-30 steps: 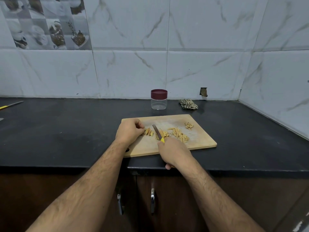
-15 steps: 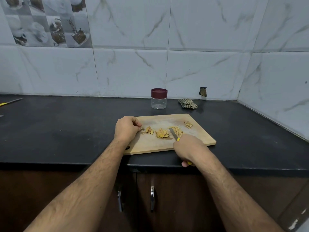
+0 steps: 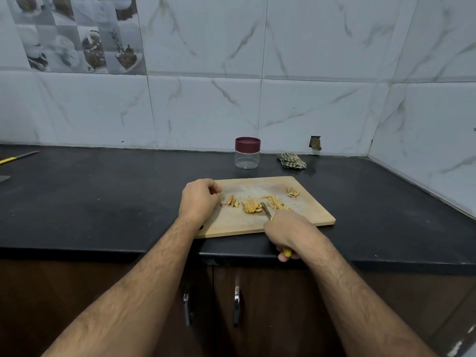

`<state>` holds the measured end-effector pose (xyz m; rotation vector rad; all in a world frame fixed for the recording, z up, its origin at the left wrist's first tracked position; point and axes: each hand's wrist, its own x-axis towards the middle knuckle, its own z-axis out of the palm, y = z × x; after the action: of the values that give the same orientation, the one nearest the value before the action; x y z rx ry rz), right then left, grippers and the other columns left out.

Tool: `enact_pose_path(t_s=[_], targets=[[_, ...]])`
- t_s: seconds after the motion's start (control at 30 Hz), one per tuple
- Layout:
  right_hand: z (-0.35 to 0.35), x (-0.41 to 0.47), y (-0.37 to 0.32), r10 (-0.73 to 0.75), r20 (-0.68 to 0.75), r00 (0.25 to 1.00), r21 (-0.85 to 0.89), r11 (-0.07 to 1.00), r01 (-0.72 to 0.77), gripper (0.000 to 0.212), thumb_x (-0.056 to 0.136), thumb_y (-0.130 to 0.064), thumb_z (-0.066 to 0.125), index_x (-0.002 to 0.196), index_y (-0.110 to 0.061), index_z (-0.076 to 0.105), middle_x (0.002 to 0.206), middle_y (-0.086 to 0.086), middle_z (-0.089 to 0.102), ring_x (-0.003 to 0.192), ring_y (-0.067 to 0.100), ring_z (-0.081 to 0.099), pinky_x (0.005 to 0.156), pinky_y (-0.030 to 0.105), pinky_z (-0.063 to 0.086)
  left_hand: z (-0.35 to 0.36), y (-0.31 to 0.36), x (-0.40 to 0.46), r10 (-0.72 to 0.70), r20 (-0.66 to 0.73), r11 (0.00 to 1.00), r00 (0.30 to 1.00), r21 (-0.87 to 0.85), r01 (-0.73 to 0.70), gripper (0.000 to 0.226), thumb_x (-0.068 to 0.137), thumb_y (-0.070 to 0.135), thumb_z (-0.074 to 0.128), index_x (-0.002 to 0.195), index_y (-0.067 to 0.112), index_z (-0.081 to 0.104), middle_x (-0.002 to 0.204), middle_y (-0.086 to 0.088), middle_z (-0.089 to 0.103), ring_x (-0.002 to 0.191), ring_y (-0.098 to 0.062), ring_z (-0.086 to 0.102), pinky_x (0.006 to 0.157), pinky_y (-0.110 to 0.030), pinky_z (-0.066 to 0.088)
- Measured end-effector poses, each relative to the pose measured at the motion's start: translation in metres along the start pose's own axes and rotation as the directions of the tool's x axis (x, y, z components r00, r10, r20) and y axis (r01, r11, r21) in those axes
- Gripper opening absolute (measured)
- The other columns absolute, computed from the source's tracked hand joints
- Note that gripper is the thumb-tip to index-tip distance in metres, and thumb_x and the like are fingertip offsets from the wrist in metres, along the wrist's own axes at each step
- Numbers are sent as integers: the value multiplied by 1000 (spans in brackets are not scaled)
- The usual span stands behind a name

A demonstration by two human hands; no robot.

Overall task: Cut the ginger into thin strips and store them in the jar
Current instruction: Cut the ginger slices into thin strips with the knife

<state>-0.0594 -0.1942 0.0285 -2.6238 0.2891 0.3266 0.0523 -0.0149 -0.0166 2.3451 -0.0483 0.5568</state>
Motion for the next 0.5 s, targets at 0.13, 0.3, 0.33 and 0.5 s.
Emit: enact_pose_path(t_s=[0.13, 0.3, 0.33, 0.5], targets=[[4, -2, -7, -14, 22, 1000, 34, 999, 13, 25, 95, -10, 35, 109, 0, 55, 64, 6, 62, 38, 15, 57, 44, 23, 44, 0, 0, -3, 2, -27, 1000, 1000, 10, -1, 20, 85, 6, 62, 85, 21, 75, 91, 9, 69, 89, -10, 61, 78, -24, 47], [11, 2, -20, -15, 10, 1000, 27, 1000, 15, 22, 97, -13, 38, 100, 0, 56, 63, 7, 64, 42, 18, 61, 53, 27, 52, -5, -4, -12, -113, -148, 992, 983, -81, 102, 21, 88, 8, 57, 91, 22, 73, 86, 11, 65, 84, -10, 59, 76, -24, 46], [14, 4, -23, -22, 3, 1000, 3, 1000, 22, 23, 97, -14, 39, 97, -1, 58, 63, 6, 65, 43, 18, 62, 55, 27, 54, -5, -5, -13, -137, -157, 987, 978, -101, 122, 22, 89, 9, 57, 92, 23, 73, 87, 10, 67, 85, -10, 59, 75, -23, 45], [23, 11, -42, -46, -27, 999, -104, 994, 43, 27, 95, -16, 41, 105, 1, 60, 66, 6, 69, 40, 18, 63, 53, 25, 55, -7, -7, -16, -174, -183, 975, 968, -172, 143, 22, 87, 9, 57, 92, 22, 74, 91, 8, 71, 87, -12, 62, 75, -23, 47]])
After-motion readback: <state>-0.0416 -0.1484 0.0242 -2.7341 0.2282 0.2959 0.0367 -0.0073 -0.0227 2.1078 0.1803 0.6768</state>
